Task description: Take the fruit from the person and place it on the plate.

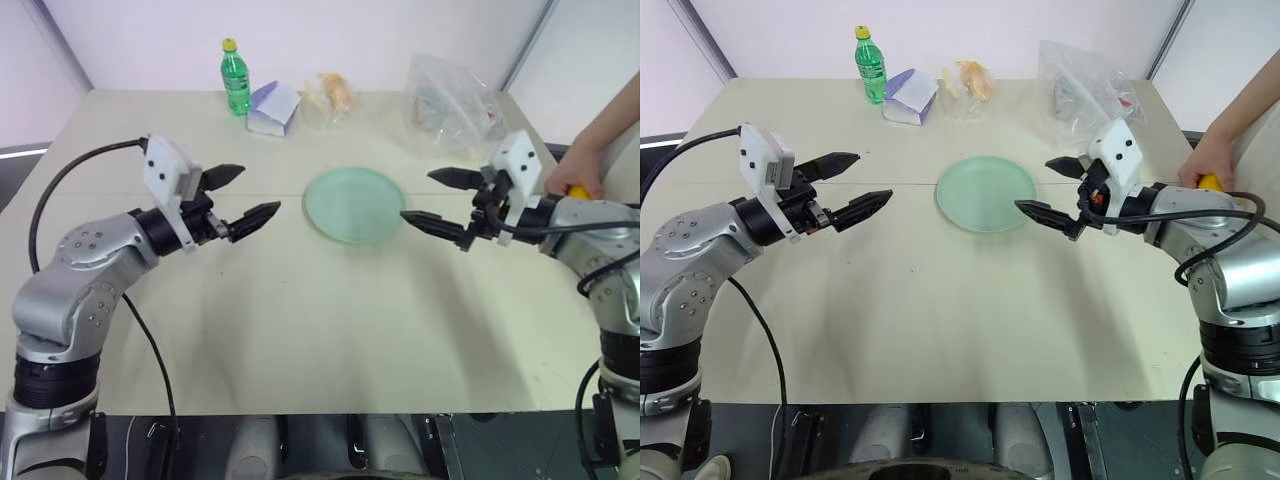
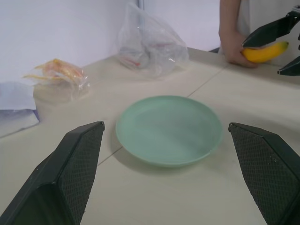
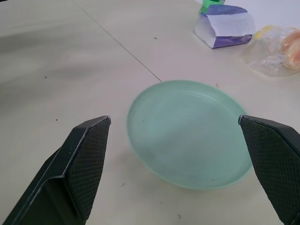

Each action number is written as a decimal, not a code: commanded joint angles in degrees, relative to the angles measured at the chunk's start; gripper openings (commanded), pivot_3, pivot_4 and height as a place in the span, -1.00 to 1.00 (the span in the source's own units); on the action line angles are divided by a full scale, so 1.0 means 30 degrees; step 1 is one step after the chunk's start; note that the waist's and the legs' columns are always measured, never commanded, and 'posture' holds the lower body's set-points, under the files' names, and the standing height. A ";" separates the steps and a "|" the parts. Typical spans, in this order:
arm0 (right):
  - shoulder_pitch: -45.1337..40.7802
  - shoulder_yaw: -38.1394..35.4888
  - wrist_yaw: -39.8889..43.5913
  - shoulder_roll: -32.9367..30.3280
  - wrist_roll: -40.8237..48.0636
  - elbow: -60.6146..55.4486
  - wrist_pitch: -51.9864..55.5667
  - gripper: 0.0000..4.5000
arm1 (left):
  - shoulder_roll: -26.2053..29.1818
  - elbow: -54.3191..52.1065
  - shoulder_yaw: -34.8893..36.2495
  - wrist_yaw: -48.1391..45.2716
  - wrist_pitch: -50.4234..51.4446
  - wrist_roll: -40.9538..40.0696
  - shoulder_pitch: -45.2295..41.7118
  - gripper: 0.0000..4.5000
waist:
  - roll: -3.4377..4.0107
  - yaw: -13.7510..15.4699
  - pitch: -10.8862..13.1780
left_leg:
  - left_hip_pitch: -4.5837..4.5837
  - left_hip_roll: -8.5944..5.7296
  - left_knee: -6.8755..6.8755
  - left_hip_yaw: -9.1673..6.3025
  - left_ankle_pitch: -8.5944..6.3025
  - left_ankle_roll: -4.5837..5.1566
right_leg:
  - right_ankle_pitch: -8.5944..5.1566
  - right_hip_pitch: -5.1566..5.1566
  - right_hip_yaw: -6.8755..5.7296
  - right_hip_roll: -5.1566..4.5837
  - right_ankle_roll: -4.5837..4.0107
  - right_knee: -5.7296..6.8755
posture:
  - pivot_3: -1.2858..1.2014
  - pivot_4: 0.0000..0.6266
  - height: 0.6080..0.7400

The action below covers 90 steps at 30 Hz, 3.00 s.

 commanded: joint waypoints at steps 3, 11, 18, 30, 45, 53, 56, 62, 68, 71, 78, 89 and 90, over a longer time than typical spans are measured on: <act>-0.0176 -0.0558 0.0004 -0.0220 -0.0070 -0.0063 -0.0718 1.00 | -0.0011 -0.0694 0.0883 0.0260 -0.0439 -0.0031 0.0319 0.98 | 0.0000 0.0000 0.0000 | 0.0000 0.0000 0.0000 -0.0001 0.0000 0.0000 | 0.0000 -0.0001 0.0000 0.0000 0.0000 0.0001 | 0.03 -0.52 0.87; -0.0271 -0.0477 -0.0016 -0.0260 -0.0022 -0.0110 -0.0828 1.00 | -0.0214 -0.0414 0.0894 0.0320 -0.0883 0.0406 0.0132 0.98 | 0.0000 0.0013 0.0000 | 0.0001 -0.0001 0.0010 -0.0005 0.0000 0.0000 | 0.0000 0.0006 -0.0001 0.0000 0.0000 0.0005 | 0.03 -0.52 0.87; -0.0328 -0.0364 0.0146 -0.0277 -0.0007 -0.0061 -0.0840 1.00 | -0.0325 -0.0741 0.0773 0.0471 -0.0868 0.0493 0.0351 0.98 | 0.0000 0.0011 0.0000 | 0.0000 0.0000 0.0010 -0.0005 0.0000 0.0000 | 0.0000 0.0005 -0.0002 0.0000 0.0000 0.0005 | 0.03 -0.52 0.87; 0.0169 -0.0552 -0.0091 -0.0082 0.0108 -0.0455 -0.0684 1.00 | -0.0292 -0.0488 0.0743 0.0441 -0.0628 0.0466 -0.0120 0.98 | 0.0000 0.0014 0.0000 | 0.0000 -0.0001 0.0010 -0.0004 0.0000 0.0000 | 0.0000 0.0005 -0.0001 0.0000 0.0001 0.0006 | 0.03 -0.52 0.87; 0.0701 -0.0747 -0.0404 -0.0144 0.0450 -0.0866 -0.0543 1.00 | -0.0157 -0.0459 0.0517 0.0155 -0.0439 0.0675 -0.0141 0.98 | 0.0000 0.0010 0.0000 | 0.0000 -0.0001 0.0010 -0.0005 0.0000 0.0000 | 0.0001 0.0006 -0.0001 0.0000 0.0001 0.0006 | 0.03 -0.52 0.87; 0.0361 -0.0548 -0.0559 0.0096 0.0751 -0.0850 -0.0492 1.00 | -0.0074 -0.0388 0.0490 0.0169 -0.0474 0.0688 -0.0286 0.98 | 0.0000 0.0005 0.0000 | 0.0000 -0.0001 0.0010 -0.0005 0.0000 0.0000 | 0.0001 0.0006 -0.0002 0.0001 0.0001 0.0006 | 0.03 -0.52 0.87; 0.0228 -0.0445 -0.0658 0.0168 0.0799 -0.0848 -0.0478 1.00 | -0.0173 -0.0365 0.0574 0.0298 -0.0469 0.0616 -0.0372 0.98 | 0.0000 0.0010 0.0000 | 0.0000 0.0000 0.0010 -0.0005 0.0000 0.0000 | 0.0001 0.0005 -0.0001 0.0001 0.0001 0.0006 | 0.03 -0.52 0.87; -0.0239 -0.0165 -0.0852 0.0409 0.0768 -0.0769 -0.0570 1.00 | -0.2537 0.0653 0.1921 0.2310 0.0752 -0.2296 -0.2067 0.98 | -0.0001 0.0073 -0.0001 | -0.0002 -0.0001 0.0016 -0.0010 0.0000 0.0000 | 0.0001 0.0011 -0.0003 -0.0001 0.0002 0.0006 | 0.03 -0.52 0.87; -0.0640 0.0048 -0.0945 0.0554 0.0718 -0.0717 -0.0608 1.00 | -0.6360 0.3318 0.3663 0.5705 0.3101 -0.8521 -0.4965 0.98 | -0.0013 0.0033 -0.0001 | -0.0003 -0.0008 0.0050 -0.0069 0.0001 0.0002 | 0.0017 0.0039 -0.0011 -0.0007 0.0031 0.0010 | 0.03 -0.52 0.87; -0.0710 0.0066 -0.0998 0.0593 0.0718 -0.0752 -0.0573 1.00 | -0.6969 0.4297 0.3403 0.6130 0.3530 -0.9364 -0.5570 0.98 | -0.0012 0.0011 -0.0001 | 0.0001 -0.0008 0.0049 -0.0068 0.0001 0.0002 | 0.0017 0.0041 -0.0012 -0.0001 0.0032 0.0013 | 0.03 -0.52 0.87; -0.0694 -0.0041 -0.1281 0.0596 0.0757 -0.0994 -0.0455 1.00 | -0.7871 0.7330 0.3072 0.6636 0.3454 -0.9317 -0.6763 0.98 | -0.0011 0.0006 -0.0002 | 0.0003 -0.0010 0.0049 -0.0050 0.0002 0.0002 | 0.0017 0.0040 -0.0012 0.0012 0.0031 0.0013 | 0.03 -0.52 0.87; -0.0332 -0.0288 -0.1893 0.0619 0.0921 -0.1647 -0.0151 1.00 | -0.8681 1.1835 0.2410 0.4866 0.2458 -0.7304 -0.8628 0.98 | -0.0012 0.0071 -0.0001 | -0.0001 -0.0021 0.0052 -0.0043 0.0003 0.0001 | 0.0017 0.0043 -0.0018 0.0007 0.0031 0.0005 | 0.03 -0.52 0.87; -0.0339 -0.0294 -0.1934 0.0607 0.0948 -0.1663 -0.0135 1.00 | -0.8728 1.2021 0.2346 0.4598 0.2453 -0.7145 -0.8784 0.98 | -0.0012 0.0060 -0.0001 | -0.0001 -0.0020 0.0052 -0.0043 0.0003 0.0001 | 0.0017 0.0043 -0.0017 0.0007 0.0031 0.0005 | 0.03 -0.52 0.87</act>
